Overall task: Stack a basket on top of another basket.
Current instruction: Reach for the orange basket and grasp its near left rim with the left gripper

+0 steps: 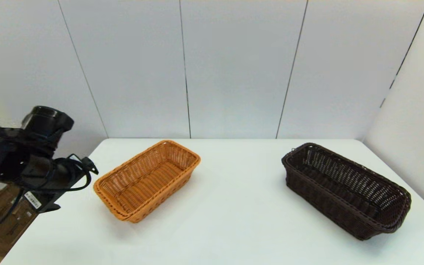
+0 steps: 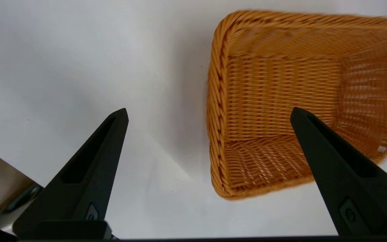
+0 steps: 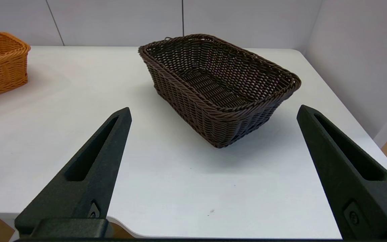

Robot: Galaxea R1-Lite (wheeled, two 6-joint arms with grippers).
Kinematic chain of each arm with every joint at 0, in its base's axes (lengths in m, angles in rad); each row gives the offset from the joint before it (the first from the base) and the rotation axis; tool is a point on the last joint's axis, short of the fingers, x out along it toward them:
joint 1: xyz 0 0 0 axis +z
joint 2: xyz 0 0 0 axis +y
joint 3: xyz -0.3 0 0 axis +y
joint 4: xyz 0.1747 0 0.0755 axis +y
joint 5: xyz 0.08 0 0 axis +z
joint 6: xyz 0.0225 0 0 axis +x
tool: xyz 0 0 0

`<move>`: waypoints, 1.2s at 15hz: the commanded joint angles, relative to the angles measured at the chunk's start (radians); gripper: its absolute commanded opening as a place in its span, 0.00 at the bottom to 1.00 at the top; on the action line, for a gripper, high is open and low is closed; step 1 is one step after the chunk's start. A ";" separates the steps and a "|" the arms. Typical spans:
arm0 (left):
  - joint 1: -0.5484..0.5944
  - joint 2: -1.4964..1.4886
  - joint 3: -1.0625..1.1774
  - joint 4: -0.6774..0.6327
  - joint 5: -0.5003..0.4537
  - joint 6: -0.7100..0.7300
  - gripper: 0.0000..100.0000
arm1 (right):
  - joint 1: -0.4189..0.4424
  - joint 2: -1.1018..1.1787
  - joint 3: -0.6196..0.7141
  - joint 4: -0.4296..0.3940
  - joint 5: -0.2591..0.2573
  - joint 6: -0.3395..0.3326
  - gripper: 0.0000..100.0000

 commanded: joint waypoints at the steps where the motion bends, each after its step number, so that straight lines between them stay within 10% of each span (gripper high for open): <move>1: -0.042 0.235 -0.084 0.028 -0.006 -0.049 1.00 | 0.000 0.001 0.000 0.000 0.000 0.000 1.00; 15: -0.077 0.544 -0.242 0.069 -0.152 -0.040 1.00 | 0.000 0.001 0.000 0.000 0.000 0.000 1.00; 16: -0.077 0.544 -0.242 0.072 -0.155 -0.040 0.00 | 0.000 0.001 0.000 0.000 0.000 0.000 1.00; 18: -0.077 0.541 -0.244 0.074 -0.155 -0.039 0.00 | 0.000 0.001 0.000 0.000 0.000 0.000 1.00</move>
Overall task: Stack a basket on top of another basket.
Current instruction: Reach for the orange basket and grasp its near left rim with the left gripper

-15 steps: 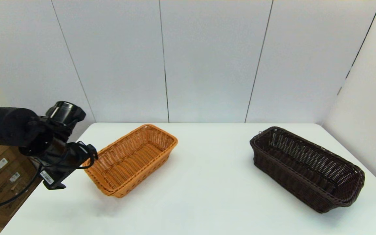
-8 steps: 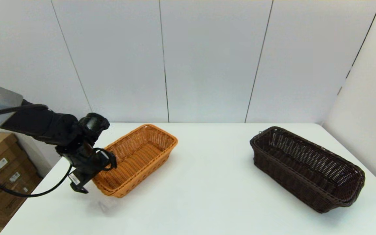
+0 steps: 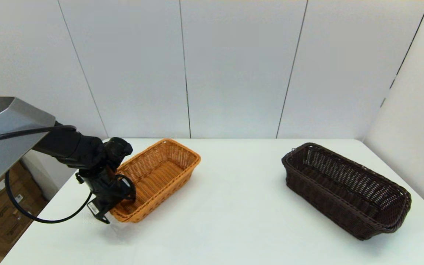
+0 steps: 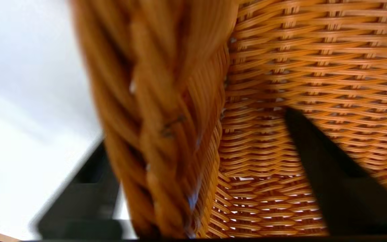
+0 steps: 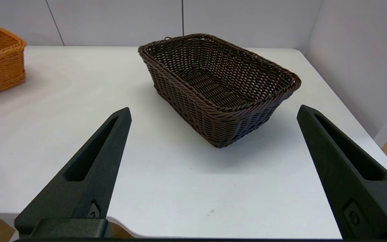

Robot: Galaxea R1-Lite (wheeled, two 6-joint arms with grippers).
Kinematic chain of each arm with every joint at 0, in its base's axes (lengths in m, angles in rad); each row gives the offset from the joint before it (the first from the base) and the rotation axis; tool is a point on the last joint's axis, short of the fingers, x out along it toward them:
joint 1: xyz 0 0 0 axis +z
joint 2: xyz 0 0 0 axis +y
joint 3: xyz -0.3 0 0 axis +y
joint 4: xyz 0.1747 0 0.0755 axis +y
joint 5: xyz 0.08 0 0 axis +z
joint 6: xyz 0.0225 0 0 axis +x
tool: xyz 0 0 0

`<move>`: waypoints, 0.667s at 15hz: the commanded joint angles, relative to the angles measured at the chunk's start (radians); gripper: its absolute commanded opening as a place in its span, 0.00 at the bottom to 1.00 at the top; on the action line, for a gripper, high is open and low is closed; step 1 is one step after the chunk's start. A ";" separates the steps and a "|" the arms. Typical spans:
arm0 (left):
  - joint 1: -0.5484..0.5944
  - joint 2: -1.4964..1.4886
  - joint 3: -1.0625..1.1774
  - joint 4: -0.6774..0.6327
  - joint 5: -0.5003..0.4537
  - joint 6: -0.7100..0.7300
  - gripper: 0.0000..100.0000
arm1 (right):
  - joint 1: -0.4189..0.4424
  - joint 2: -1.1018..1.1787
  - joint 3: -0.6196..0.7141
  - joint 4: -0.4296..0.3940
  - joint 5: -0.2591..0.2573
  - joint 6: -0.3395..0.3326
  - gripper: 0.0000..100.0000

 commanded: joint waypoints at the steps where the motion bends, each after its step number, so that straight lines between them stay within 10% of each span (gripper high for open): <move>1: -0.001 0.006 -0.003 0.003 0.000 -0.005 0.00 | 0.000 0.001 0.000 0.000 0.000 -0.001 1.00; 10: 0.002 -0.048 0.001 0.003 -0.013 -0.007 0.00 | 0.000 0.001 0.000 0.000 0.000 -0.002 1.00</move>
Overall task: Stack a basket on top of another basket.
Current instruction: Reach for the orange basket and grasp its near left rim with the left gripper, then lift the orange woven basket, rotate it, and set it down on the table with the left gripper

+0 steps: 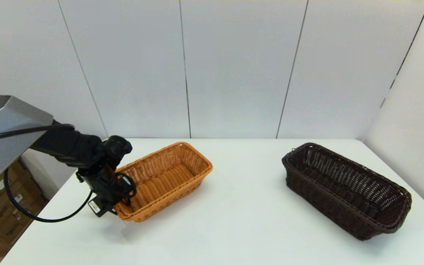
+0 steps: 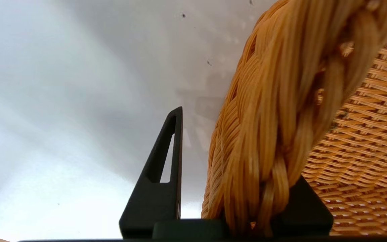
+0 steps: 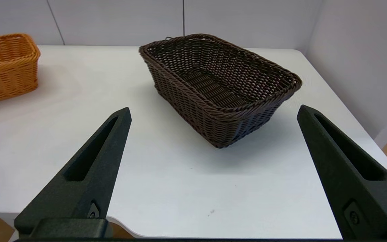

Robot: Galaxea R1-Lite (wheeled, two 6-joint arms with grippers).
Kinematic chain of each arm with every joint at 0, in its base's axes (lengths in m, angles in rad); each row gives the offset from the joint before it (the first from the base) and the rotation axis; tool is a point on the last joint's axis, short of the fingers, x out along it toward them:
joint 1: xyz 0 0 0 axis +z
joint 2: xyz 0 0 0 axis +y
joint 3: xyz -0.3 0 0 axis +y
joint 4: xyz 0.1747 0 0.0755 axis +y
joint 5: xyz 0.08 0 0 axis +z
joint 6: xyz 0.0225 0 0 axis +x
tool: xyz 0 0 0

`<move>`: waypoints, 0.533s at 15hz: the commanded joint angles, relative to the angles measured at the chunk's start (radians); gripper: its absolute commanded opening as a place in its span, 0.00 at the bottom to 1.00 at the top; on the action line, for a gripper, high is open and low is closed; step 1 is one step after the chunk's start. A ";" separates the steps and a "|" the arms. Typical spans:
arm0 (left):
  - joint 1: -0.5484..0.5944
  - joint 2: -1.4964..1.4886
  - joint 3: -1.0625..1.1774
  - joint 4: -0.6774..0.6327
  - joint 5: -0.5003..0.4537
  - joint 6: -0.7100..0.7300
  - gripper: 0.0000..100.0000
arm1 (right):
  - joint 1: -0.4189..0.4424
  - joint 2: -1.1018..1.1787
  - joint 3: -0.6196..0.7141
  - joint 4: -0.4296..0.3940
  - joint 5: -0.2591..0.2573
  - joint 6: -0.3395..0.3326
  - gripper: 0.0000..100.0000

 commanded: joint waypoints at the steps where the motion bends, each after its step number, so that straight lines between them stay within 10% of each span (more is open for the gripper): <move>1: 0.003 -0.038 0.002 0.000 -0.005 -0.010 0.00 | 0.000 0.001 0.000 0.000 0.000 -0.001 1.00; 8: 0.038 -0.138 0.015 -0.007 -0.111 -0.011 0.00 | 0.000 0.001 0.000 0.000 0.000 -0.001 1.00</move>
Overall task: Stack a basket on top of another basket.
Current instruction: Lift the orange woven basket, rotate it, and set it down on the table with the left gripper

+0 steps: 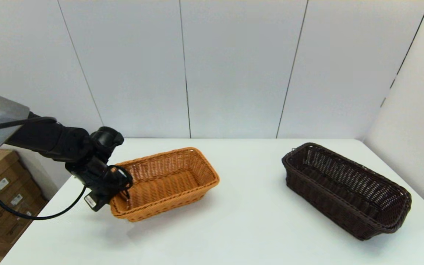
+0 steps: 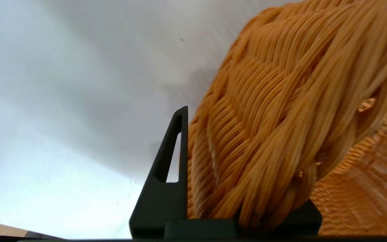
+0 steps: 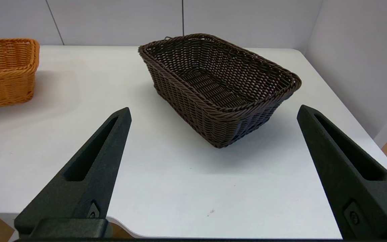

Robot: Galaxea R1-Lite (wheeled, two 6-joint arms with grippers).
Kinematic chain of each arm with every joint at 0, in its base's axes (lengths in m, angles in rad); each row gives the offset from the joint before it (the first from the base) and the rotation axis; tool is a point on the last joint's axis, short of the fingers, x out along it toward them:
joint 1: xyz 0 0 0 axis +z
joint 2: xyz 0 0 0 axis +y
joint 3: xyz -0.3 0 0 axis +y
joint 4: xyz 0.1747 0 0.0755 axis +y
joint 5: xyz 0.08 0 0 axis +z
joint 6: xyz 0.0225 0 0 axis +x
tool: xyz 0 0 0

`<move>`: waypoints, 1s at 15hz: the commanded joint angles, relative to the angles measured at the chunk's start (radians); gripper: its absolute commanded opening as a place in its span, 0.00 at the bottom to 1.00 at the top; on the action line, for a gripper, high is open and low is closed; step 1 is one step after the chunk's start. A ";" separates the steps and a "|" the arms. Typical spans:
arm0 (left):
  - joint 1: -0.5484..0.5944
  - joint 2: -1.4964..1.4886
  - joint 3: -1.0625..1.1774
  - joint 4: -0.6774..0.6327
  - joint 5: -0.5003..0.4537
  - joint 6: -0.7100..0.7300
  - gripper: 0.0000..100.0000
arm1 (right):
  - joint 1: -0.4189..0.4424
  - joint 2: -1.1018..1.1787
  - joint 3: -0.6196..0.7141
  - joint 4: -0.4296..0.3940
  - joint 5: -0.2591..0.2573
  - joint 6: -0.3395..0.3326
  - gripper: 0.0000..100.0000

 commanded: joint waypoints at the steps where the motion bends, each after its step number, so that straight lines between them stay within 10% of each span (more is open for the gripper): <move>1: 0.016 -0.072 0.006 -0.001 -0.053 -0.007 0.00 | 0.000 0.001 0.000 -0.001 0.000 -0.001 1.00; 15: -0.082 -0.130 0.006 -0.050 -0.175 0.229 0.00 | 0.000 0.001 0.000 -0.001 0.002 -0.007 1.00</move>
